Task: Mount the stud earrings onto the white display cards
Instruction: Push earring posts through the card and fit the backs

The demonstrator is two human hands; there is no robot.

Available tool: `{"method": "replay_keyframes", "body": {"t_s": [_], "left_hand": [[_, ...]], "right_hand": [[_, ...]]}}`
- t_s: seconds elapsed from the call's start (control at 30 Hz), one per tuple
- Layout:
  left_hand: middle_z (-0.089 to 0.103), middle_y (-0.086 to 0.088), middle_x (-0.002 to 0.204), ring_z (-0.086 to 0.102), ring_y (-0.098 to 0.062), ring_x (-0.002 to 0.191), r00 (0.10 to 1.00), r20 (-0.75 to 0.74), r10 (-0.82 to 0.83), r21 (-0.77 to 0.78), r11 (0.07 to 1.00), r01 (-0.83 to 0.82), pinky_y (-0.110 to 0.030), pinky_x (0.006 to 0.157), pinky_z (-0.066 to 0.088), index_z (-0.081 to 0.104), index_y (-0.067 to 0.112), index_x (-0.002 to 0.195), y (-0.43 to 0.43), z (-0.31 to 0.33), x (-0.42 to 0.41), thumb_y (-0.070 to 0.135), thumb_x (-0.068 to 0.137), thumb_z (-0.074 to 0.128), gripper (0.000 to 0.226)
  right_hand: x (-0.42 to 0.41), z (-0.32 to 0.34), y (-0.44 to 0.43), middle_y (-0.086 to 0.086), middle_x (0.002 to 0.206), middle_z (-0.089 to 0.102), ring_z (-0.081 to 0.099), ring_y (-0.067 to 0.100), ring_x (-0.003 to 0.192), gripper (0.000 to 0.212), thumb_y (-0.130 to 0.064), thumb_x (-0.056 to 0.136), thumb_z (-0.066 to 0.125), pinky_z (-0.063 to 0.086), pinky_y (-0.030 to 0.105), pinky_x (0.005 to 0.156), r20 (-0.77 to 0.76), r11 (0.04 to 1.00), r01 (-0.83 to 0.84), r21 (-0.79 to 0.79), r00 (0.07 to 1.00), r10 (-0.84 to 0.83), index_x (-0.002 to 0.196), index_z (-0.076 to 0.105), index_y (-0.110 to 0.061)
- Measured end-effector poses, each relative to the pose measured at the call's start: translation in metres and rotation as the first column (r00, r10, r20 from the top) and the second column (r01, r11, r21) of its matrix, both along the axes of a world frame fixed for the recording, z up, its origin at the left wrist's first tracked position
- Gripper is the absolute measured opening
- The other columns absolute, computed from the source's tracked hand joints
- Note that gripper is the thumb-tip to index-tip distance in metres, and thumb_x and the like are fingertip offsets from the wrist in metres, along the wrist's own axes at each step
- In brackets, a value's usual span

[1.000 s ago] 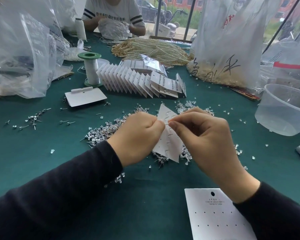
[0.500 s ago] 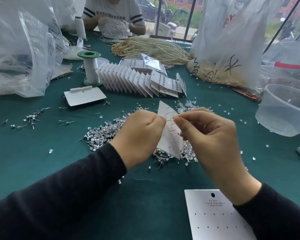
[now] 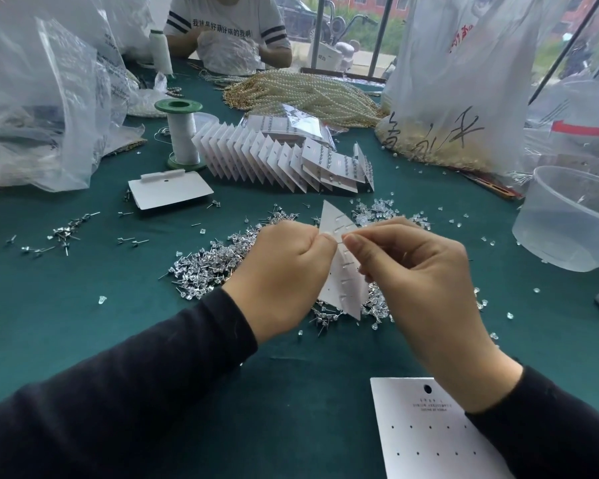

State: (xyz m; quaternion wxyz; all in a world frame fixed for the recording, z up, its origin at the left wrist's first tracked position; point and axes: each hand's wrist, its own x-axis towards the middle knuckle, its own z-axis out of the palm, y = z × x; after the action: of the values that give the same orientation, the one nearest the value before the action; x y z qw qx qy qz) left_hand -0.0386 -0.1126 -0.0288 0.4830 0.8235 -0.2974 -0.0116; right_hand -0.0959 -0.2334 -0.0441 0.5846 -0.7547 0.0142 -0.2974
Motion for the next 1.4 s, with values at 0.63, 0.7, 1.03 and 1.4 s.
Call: {"method": "replay_keyframes", "body": {"t_s": [0.63, 0.7, 1.03, 1.4], "left_hand": [[0.028, 0.002, 0.047, 0.028, -0.011, 0.045, 0.996, 0.061, -0.064, 0.013, 0.998, 0.064, -0.022, 0.045, 0.023, 0.029, 0.013, 0.047, 0.0036, -0.0018, 0.0047, 0.012, 0.092, 0.042, 0.046], [0.026, 0.003, 0.045, 0.028, -0.011, 0.044, 0.994, 0.098, -0.057, 0.011, 0.998, 0.056, -0.021, 0.043, 0.024, 0.028, 0.014, 0.046, 0.0029, -0.0026, 0.0045, 0.015, 0.091, 0.042, 0.047], [0.025, 0.005, 0.042, 0.034, -0.009, 0.043, 0.980, 0.190, -0.065, 0.011, 0.998, 0.064, -0.014, 0.043, 0.027, 0.025, 0.016, 0.044, 0.0037, -0.0075, 0.0040, 0.025, 0.080, 0.034, 0.039], [0.026, 0.002, 0.043, 0.031, -0.014, 0.048, 0.972, 0.224, -0.067, 0.025, 0.998, 0.063, -0.019, 0.043, 0.025, 0.025, 0.015, 0.043, 0.0032, -0.0096, 0.0052, 0.024, 0.080, 0.036, 0.040]], "right_hand": [[-0.0043, -0.0028, 0.0040, 0.002, 0.078, 0.067, 0.064, 0.015, 0.070, 0.011, -0.003, 0.077, 0.070, 0.053, 0.027, 0.065, 0.034, 0.980, 0.030, -0.195, 0.999, -0.024, 0.081, 0.073, -0.013], [-0.0049, -0.0021, 0.0035, 0.002, 0.077, 0.066, 0.064, 0.017, 0.069, 0.007, -0.006, 0.076, 0.069, 0.054, 0.034, 0.065, 0.029, 0.978, 0.042, -0.204, 0.999, -0.037, 0.078, 0.071, -0.013], [-0.0061, 0.0000, 0.0039, 0.001, 0.074, 0.066, 0.062, 0.013, 0.065, 0.009, -0.001, 0.075, 0.067, 0.052, 0.027, 0.060, 0.042, 0.942, 0.061, -0.331, 0.998, -0.050, 0.075, 0.073, -0.008], [-0.0045, -0.0033, 0.0072, -0.001, 0.072, 0.065, 0.060, 0.012, 0.061, 0.008, -0.006, 0.073, 0.064, 0.050, 0.028, 0.057, 0.126, 0.898, 0.120, -0.424, 0.989, -0.072, 0.072, 0.071, -0.008]]}}
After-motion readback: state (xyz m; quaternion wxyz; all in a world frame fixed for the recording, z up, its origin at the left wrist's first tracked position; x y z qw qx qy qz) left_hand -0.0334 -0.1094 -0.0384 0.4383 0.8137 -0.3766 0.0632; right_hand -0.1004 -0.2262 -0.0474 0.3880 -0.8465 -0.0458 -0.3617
